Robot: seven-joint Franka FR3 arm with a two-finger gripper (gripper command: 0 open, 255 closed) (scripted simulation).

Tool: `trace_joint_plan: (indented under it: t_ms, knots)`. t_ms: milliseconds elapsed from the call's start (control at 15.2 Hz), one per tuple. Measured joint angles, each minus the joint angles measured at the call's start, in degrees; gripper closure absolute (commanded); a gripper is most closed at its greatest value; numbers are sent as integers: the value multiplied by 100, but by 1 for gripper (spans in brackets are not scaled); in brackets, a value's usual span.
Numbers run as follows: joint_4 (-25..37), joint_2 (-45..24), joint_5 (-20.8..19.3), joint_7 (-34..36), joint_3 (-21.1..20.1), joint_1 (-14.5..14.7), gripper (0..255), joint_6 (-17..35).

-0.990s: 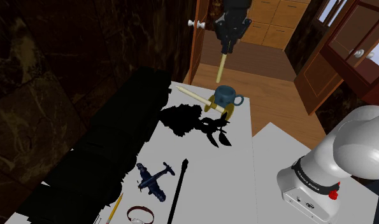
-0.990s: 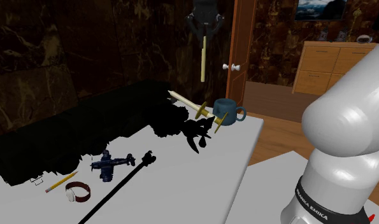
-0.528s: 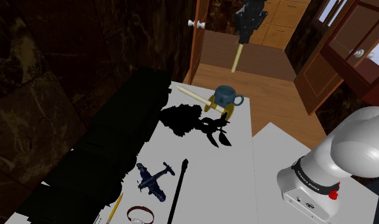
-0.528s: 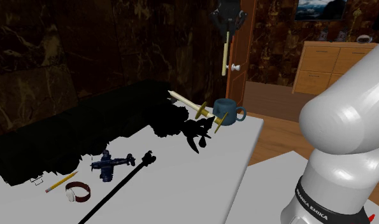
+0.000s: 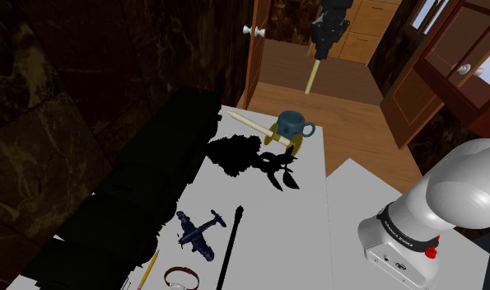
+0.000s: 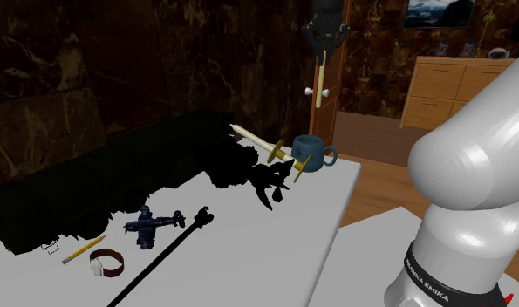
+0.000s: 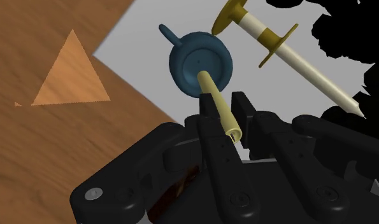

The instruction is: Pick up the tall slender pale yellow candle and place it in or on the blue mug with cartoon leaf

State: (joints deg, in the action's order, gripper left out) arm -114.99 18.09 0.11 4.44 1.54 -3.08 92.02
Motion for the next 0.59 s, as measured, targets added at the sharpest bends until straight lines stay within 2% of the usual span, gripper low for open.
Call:
trace_joint_plan:
  t_ms: [594]
  knots:
    - [-711,18,-3,-11,6,-3,255,692]
